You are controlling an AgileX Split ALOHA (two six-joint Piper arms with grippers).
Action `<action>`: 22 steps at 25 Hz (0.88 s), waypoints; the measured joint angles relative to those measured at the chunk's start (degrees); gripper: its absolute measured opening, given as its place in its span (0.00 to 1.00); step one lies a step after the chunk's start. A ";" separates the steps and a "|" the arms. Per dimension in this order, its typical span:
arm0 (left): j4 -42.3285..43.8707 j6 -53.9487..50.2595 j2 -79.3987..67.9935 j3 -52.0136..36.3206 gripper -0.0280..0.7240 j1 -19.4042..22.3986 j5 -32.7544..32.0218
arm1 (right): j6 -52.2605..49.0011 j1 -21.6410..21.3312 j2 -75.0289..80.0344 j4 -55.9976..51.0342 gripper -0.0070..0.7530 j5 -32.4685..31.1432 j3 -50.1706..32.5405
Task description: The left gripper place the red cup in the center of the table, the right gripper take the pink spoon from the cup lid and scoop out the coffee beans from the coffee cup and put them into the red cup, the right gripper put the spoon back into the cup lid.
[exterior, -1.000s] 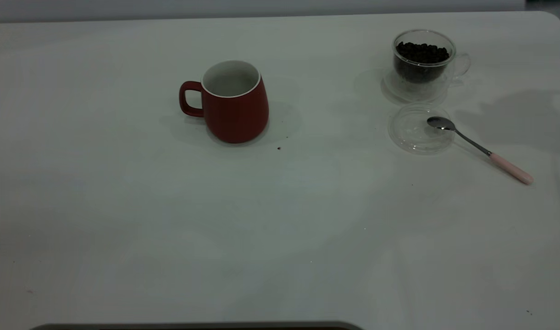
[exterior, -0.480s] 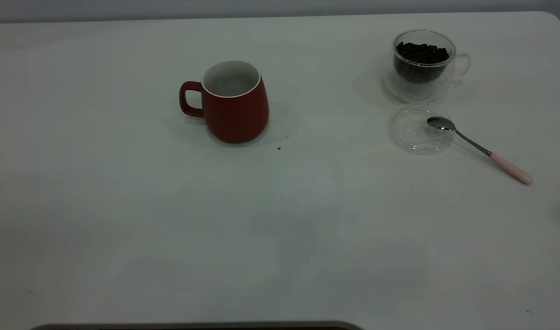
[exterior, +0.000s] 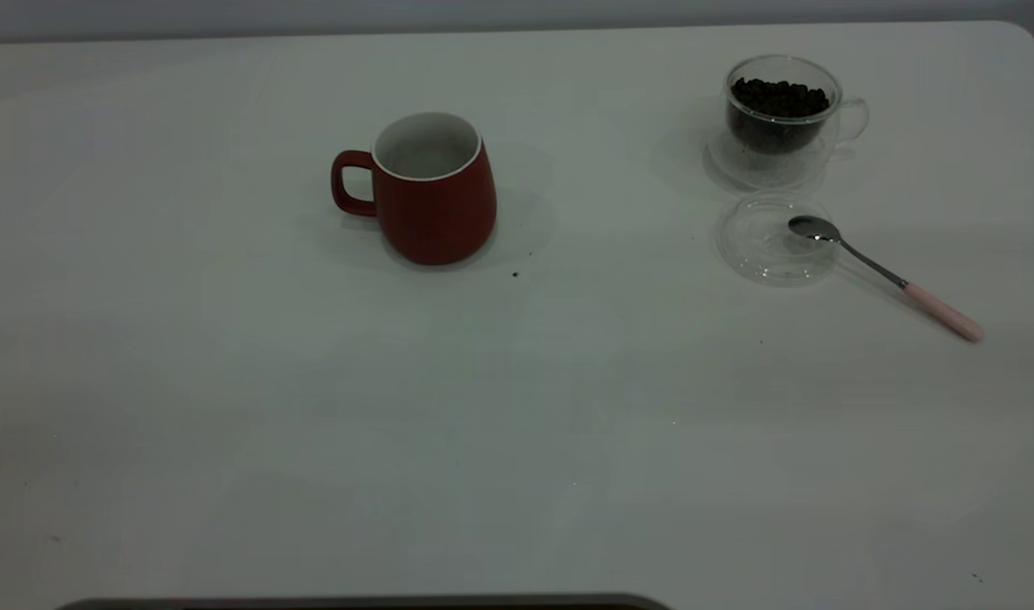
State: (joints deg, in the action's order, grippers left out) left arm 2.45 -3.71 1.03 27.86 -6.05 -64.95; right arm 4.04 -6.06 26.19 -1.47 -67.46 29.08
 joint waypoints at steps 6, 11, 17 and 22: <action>0.00 0.00 0.00 0.00 0.70 0.00 0.00 | 0.00 3.74 -10.04 -2.93 0.75 -1.30 -0.05; 0.00 0.00 0.00 0.00 0.70 0.00 0.00 | 0.00 3.74 -15.29 -3.27 0.75 -1.77 -0.05; 0.00 -0.05 0.00 0.00 0.70 0.00 0.00 | 0.00 3.74 -24.15 -3.31 0.75 -2.49 -0.05; 0.00 -0.19 0.00 0.00 0.70 0.00 0.00 | 0.00 3.74 -24.59 -3.31 0.75 -3.12 -0.05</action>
State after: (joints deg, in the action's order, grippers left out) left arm 2.45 -3.91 1.03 27.86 -6.05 -64.95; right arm 4.04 -2.32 1.60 -4.79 -70.59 29.03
